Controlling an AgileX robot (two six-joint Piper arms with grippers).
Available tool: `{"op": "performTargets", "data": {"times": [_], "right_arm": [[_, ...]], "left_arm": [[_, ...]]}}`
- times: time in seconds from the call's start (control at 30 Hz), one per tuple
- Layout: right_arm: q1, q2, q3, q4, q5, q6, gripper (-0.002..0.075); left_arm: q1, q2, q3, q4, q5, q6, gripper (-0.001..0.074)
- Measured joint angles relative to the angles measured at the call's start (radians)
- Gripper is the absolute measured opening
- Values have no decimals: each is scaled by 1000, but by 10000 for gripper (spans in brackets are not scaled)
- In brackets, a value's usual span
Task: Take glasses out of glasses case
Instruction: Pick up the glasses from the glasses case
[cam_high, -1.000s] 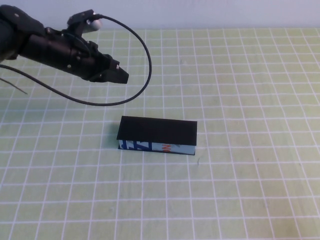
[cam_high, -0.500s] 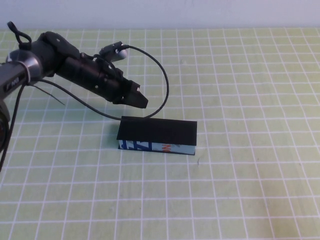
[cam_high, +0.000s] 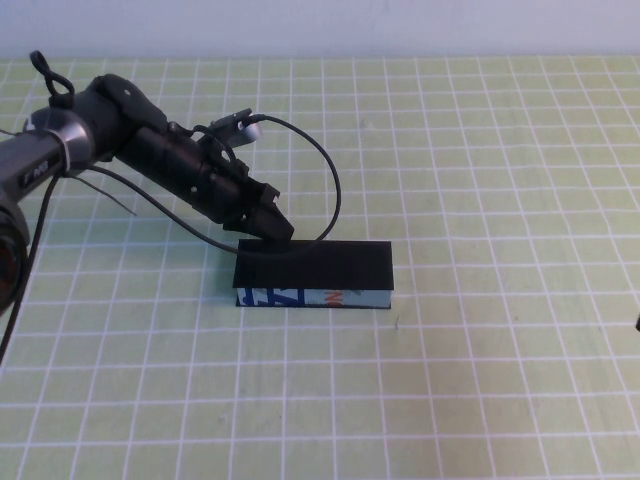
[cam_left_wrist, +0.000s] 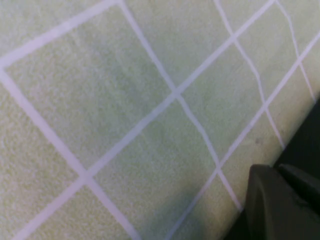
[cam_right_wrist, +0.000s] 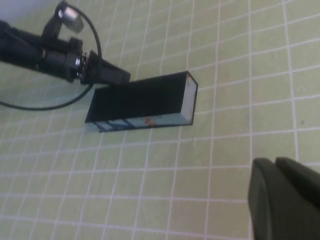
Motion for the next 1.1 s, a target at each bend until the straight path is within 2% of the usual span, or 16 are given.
{"op": "performTargets", "data": {"times": [0.1, 0.2, 0.27, 0.43, 0.6, 0.9, 0.97, 1.1], "right_arm": [[2, 198, -148, -2, 79, -100, -17], [53, 387, -289, -21, 136, -170, -17], [125, 500, -377, -65, 148, -182, -17], [388, 785, -613, -271, 148, -183, -17], [534, 991, -787, -481, 136, -230, -16], [648, 1133, -851, -519, -25, -475, -8], [657, 1139, -851, -513, -40, -519, 17], [659, 1148, -853, -497, -69, -607, 134]], "left_arm": [[0, 0, 0, 16, 0, -10, -4], [0, 0, 0, 19, 0, -11, -4], [0, 0, 0, 19, 0, -12, -4], [0, 0, 0, 23, 0, -13, -4], [0, 0, 0, 23, 2, -13, -4], [19, 2, 0, 23, 4, -28, -4], [23, 2, 0, 23, 4, -31, -4], [27, 4, 0, 21, 4, -31, -4]]}}
